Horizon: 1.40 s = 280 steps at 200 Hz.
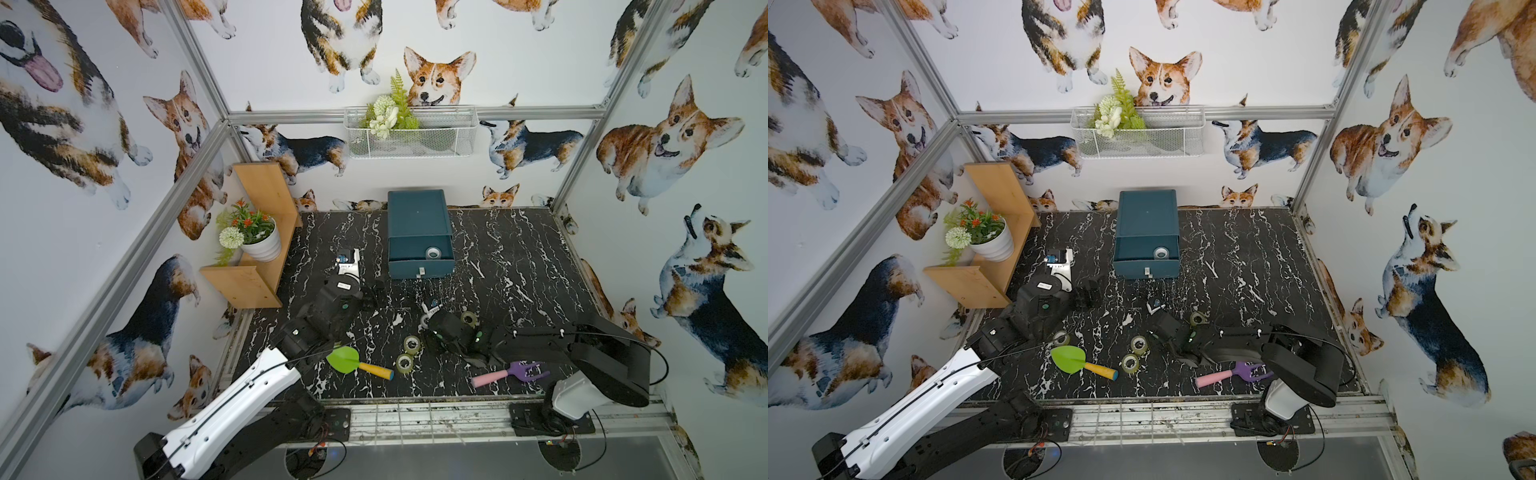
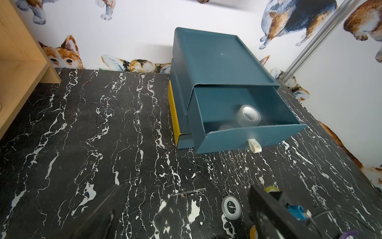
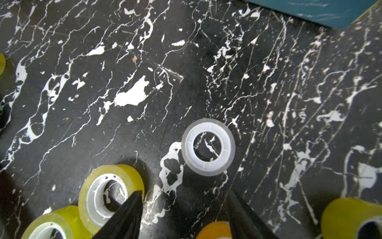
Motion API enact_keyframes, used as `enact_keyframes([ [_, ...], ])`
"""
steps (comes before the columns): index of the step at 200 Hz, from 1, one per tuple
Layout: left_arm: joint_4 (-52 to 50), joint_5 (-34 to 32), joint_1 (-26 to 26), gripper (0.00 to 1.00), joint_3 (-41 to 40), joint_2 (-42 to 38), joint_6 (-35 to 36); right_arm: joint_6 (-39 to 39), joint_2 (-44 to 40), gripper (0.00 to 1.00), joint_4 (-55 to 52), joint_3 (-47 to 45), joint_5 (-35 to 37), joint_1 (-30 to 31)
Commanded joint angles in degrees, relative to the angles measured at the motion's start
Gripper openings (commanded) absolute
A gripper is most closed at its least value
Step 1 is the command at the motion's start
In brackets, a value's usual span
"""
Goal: Place the transparent tape into the drawer according to color
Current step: Move the tape to the center of the board, then pick up the tape from the center of the board.
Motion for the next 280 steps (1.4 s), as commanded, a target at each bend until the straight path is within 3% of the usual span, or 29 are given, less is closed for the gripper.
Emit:
enact_keyframes([
  [1,0.83,-0.27,0.04,0.99,0.22,0.22,0.55,-0.82,0.81,0.70,0.74,1.57,2.89,-0.32],
  [105,0.66,-0.83,0.05,0.99,-0.30,-0.19,0.35,1.13,9.75,0.67,0.55,6.02,-2.96,-4.82],
  [224,0.57,-0.80,0.02,1.00,-0.13,0.20,0.27,1.47,10.21,0.67,-4.48,5.45,1.42,-4.08],
  [264,0.66,-0.85,0.02,0.99,-0.30,-0.11,0.19,1.53,12.15,0.64,-6.09,4.92,3.84,-3.38],
  [280,0.57,-0.97,0.07,1.00,-0.22,-0.03,0.21,1.81,11.76,0.57,-5.15,3.97,3.33,-3.38],
])
